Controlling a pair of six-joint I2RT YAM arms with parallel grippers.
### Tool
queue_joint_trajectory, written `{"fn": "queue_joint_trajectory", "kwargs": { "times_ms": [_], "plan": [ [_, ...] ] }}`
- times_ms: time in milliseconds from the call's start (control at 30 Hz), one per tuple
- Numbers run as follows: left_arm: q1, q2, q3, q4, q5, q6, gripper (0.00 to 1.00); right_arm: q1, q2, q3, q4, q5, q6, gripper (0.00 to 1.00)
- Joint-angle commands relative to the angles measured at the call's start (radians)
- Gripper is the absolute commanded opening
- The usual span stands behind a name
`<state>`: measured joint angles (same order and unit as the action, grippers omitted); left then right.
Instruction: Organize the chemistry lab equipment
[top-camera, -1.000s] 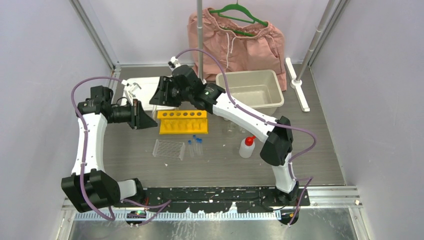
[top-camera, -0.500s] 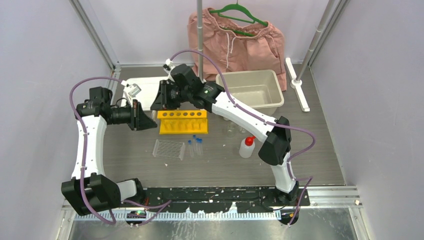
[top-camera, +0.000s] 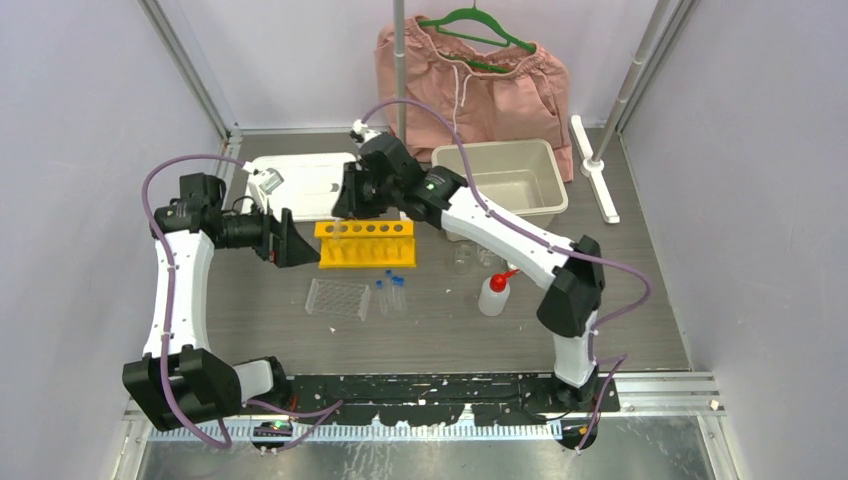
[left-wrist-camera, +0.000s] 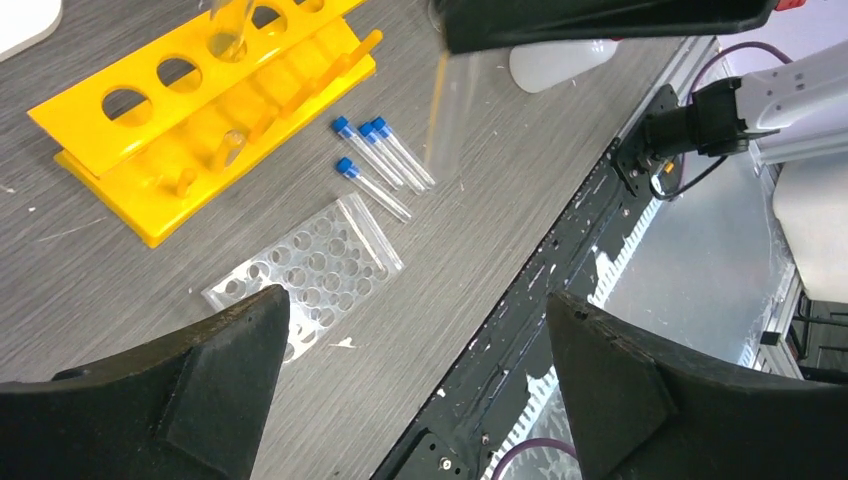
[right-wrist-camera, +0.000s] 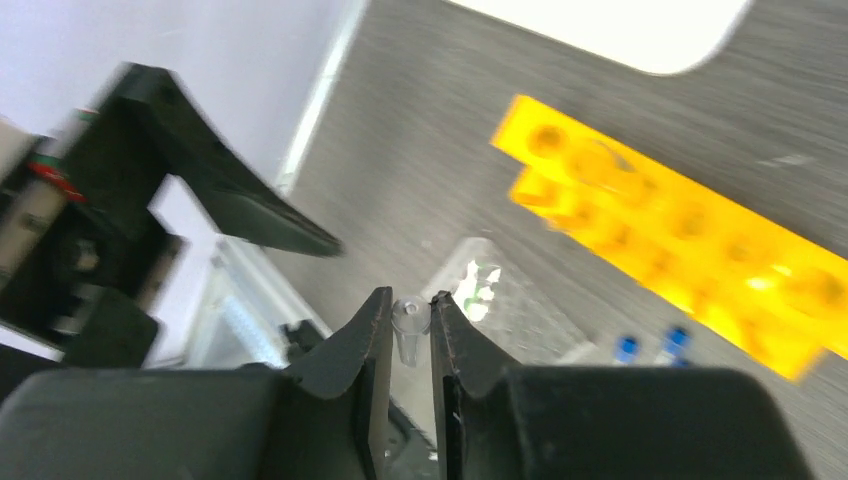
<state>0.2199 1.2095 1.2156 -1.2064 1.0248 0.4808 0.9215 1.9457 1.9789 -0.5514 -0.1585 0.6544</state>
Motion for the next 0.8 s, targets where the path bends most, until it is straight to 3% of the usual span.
{"fn": "queue_joint_trajectory", "kwargs": {
  "times_ms": [0, 167, 400, 767],
  "plan": [
    [0.000, 0.014, 0.022, 0.051, -0.046, -0.055, 1.00, 0.006, -0.206, -0.200, 0.101, 0.264, -0.111, 0.01],
    [0.003, 0.073, 0.058, 0.070, -0.108, -0.133, 1.00, 0.056, -0.312, -0.451, 0.283, 0.498, -0.223, 0.01],
    [0.016, 0.120, 0.087, 0.060, -0.176, -0.172, 1.00, 0.071, -0.342, -0.663, 0.528, 0.591, -0.298, 0.01],
    [0.019, 0.119, 0.080, 0.047, -0.199, -0.152, 1.00, 0.101, -0.242, -0.680, 0.645, 0.650, -0.371, 0.01]
  ]
}}
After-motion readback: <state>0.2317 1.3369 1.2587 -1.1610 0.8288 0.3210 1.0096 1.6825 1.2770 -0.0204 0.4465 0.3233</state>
